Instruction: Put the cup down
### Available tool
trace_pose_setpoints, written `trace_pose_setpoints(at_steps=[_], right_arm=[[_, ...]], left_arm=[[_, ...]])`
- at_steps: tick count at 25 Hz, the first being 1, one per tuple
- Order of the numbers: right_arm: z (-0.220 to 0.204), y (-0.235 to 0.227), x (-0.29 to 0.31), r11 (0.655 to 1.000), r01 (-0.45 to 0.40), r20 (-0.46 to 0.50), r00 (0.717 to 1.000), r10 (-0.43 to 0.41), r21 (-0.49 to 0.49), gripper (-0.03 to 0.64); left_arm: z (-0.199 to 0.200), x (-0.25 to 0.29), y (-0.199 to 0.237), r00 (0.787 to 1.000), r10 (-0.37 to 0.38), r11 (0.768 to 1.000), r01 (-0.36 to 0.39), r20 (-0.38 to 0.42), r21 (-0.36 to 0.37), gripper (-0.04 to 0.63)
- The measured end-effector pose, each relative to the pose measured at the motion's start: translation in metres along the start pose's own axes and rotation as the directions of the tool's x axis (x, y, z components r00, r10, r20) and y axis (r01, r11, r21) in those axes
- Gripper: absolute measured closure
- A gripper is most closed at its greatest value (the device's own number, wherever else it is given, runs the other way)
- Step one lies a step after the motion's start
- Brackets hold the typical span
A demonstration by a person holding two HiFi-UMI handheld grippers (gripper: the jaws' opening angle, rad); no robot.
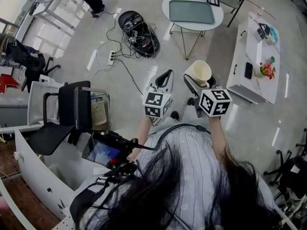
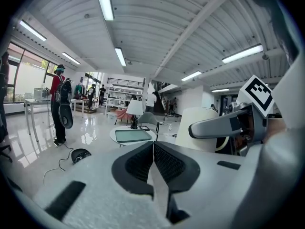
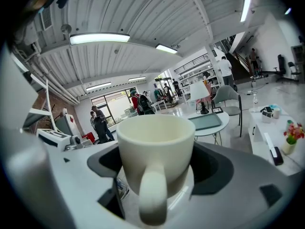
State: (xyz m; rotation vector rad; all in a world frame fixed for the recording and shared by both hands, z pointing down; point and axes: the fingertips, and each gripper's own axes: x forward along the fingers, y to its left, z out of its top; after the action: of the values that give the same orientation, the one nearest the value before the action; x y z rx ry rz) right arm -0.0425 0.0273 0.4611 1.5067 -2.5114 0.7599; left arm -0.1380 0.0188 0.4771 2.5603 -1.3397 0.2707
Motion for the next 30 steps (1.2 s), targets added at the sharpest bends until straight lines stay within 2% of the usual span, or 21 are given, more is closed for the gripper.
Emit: trace_pose_setpoints(at_steps=[14, 30], right_arm=[[0.022, -0.046, 0.032, 1.000, 0.000, -0.009, 1.000, 0.000, 0.009, 0.218], [0.074, -0.162, 0.107, 0.998, -0.040, -0.064, 0.997, 0.043, 0.042, 0.218]], left_arm=[[0.007, 0.051, 0.017, 0.999, 0.032, 0.999, -0.033, -0.015, -0.017, 0.578], [0.038, 0.186, 0.028, 0.995, 0.081, 0.997, -0.081, -0.061, -0.007, 0.578]])
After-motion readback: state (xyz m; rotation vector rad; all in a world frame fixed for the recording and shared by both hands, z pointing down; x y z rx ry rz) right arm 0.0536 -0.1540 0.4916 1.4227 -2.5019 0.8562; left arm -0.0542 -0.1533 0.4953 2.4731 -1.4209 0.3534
